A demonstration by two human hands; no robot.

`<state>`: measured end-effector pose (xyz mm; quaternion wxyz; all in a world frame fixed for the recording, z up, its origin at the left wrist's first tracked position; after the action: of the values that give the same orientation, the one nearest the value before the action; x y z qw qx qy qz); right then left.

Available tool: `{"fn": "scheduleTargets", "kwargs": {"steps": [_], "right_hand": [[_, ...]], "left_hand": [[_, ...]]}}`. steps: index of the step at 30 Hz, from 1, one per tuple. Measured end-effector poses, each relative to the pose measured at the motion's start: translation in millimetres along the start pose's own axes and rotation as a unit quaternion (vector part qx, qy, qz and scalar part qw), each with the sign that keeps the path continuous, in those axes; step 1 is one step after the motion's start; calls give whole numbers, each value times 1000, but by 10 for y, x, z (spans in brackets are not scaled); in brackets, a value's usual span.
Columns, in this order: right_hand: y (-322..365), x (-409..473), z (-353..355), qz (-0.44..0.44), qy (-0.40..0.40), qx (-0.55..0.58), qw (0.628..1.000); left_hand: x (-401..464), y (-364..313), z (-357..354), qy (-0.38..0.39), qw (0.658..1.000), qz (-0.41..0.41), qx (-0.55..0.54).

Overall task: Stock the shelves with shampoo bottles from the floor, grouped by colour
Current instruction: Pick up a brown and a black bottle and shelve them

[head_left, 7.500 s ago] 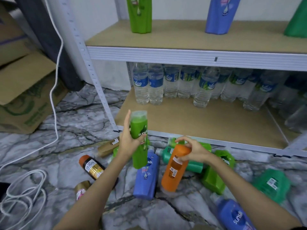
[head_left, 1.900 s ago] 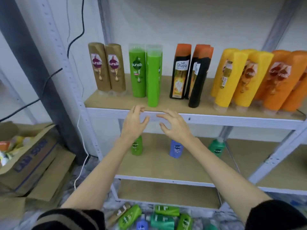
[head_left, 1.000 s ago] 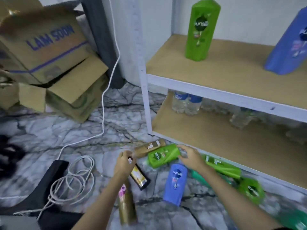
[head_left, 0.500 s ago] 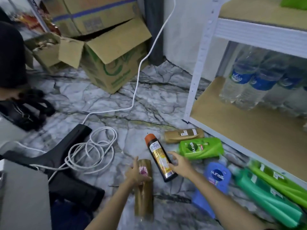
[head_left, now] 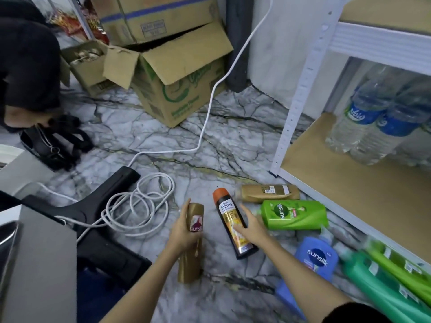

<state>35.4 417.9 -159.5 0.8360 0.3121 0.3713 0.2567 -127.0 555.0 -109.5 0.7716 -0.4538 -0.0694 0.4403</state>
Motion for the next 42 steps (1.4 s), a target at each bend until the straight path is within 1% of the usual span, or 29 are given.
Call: {"fn": "scheduleTargets", "kwargs": {"steps": [3,4,5,7,10,12,13,15,18,21,25,28,30,36,39,42], "right_hand": [[30,-31,15,-20,-66,-86,994],[52,-47,-18,-16,-69,-111,991],[75,-53,-79,-5,-58,-128,990],[116,-57,-217,14,-17,-128,991],[125,-38,-297,12,12,-116,993],[132,-41,-324,22,39,-144,989],[122,-55,-342,27,62,-153,986],[61,-88,-350,31,95,-134,986],[36,-152,-277,38,93,-103,990],[293,-300,9,79,39,-88,992],[979,-647,741,161,-61,-38,984],[1664,-1010,1418,267,-173,1,948],[2095,-1236,1850,311,-228,14,923],[3368,-2094,3007,387,-317,14,866],[3862,-2594,3493,401,-327,18,856],[4237,-3145,3989,396,-346,19,850]], "left_hand": [[28,-244,219,-51,998,-32,-24],[38,-297,276,-66,997,-38,-27],[49,-324,315,-75,996,-39,-32],[60,-368,360,-85,994,-46,-43],[59,-480,389,-96,991,-84,-34],[59,-520,387,-98,990,-103,-27],[64,-531,385,-97,989,-105,-23],[72,-551,379,-98,990,-100,-23],[70,-664,374,-105,989,-101,-39],[96,-969,417,-115,985,-122,-34],[97,-1715,705,-130,980,-142,-57],[43,-2444,1071,-152,969,-175,-83],[-30,-2954,1355,-163,960,-205,-101],[-568,-4471,2215,-169,936,-287,-112],[-913,-5160,2564,-167,930,-309,-107],[-1307,-5808,2884,-159,925,-324,-115]]}}
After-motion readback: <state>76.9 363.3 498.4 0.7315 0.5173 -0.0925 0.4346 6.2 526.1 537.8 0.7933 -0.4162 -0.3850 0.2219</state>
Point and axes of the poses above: each hand's wrist, its own x-axis towards the middle knuckle, its own z-axis out of the back of the hand, y = z × x, the point moved 8 cm from there along x, towards the middle knuckle, and after that the axes turned 1 degree about z, right-handed, at the moved point
